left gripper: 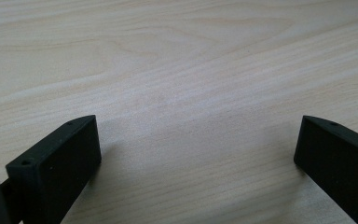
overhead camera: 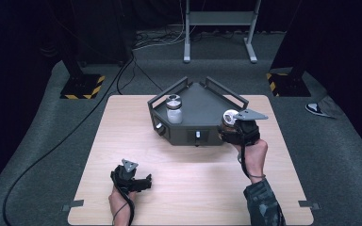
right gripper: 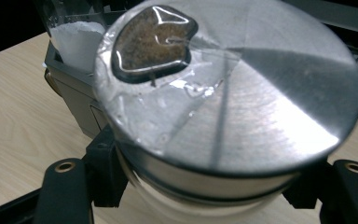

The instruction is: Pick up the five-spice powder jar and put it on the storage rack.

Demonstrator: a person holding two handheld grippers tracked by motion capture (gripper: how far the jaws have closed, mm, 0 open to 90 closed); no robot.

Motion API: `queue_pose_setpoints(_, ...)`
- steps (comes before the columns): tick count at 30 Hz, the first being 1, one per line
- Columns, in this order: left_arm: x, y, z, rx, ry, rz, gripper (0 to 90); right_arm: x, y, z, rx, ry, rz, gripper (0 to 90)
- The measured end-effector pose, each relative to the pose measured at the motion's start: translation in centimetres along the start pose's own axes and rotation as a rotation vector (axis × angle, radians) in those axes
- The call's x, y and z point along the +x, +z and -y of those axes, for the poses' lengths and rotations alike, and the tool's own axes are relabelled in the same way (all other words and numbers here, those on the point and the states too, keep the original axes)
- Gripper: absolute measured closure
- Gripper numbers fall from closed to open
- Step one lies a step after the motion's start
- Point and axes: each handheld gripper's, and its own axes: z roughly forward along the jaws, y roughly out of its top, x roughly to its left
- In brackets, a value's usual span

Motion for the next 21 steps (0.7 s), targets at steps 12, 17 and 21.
queue_pose_setpoints(12, 0.0, 0.0, 0.0, 0.0, 0.0, 0.0, 0.2, -0.2, 0.1, -1.1, 0.001, -0.011, 0.006, 30.2)
queue_pose_setpoints(17, 0.0, 0.0, 0.0, 0.0, 0.0, 0.0, 0.2, -0.4, 0.2, -1.5, 0.0, -0.01, 0.008, 30.2)
queue_pose_setpoints(21, 0.0, 0.0, 0.0, 0.0, 0.0, 0.0, 0.2, -0.6, 0.4, -1.9, 0.002, -0.01, 0.008, 30.2)
